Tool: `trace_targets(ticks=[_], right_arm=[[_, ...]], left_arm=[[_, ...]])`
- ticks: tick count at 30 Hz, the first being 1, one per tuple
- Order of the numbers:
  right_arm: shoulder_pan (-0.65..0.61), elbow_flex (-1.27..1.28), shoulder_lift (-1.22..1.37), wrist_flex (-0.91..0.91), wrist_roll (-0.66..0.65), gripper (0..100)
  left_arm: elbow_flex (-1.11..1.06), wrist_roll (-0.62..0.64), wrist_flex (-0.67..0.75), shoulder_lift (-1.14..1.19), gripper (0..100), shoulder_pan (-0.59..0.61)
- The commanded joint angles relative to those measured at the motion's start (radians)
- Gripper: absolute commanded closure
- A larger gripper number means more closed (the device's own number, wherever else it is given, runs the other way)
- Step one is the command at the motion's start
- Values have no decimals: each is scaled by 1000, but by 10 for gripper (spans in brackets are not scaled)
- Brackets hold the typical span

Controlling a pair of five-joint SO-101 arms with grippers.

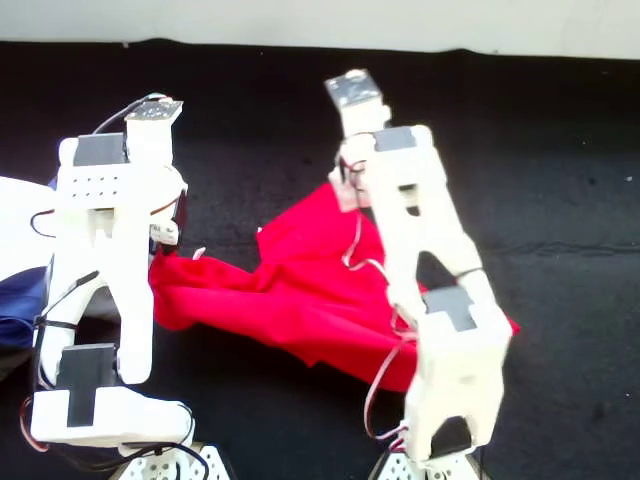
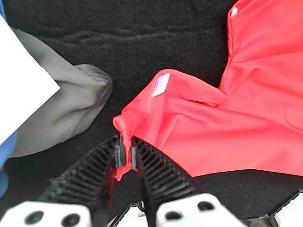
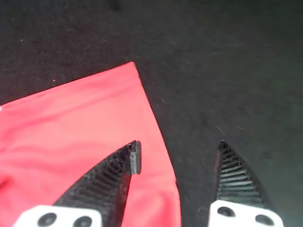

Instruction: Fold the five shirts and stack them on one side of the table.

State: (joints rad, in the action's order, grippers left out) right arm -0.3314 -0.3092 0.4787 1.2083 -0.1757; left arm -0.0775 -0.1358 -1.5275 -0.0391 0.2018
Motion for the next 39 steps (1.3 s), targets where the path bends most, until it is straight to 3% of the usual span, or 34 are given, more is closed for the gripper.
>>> trace_targets(ticks=[1, 10, 20, 22, 24, 28, 34, 39], right_arm=[[-44, -142, 88, -15, 9, 750], [-116, -377, 268, 50, 46, 750], [-71, -527, 453, 67, 43, 752], [-70, -553, 467, 96, 41, 820], [-70, -584, 472, 120, 41, 971], [-53, -625, 464, 148, 41, 991], [15, -898, 464, 375, 41, 992], [108, -1236, 464, 559, 17, 992]], left_arm=[[8, 0, 9, -31, 992, -10], [5, 0, 9, -31, 992, -5], [5, 0, 6, -31, 992, -5], [5, 0, 6, -31, 992, -5], [4, 0, 6, -31, 992, -5], [2, 0, 8, -31, 992, -5], [12, 0, 17, -31, 992, -12], [18, -3, 124, -30, 992, -13]])
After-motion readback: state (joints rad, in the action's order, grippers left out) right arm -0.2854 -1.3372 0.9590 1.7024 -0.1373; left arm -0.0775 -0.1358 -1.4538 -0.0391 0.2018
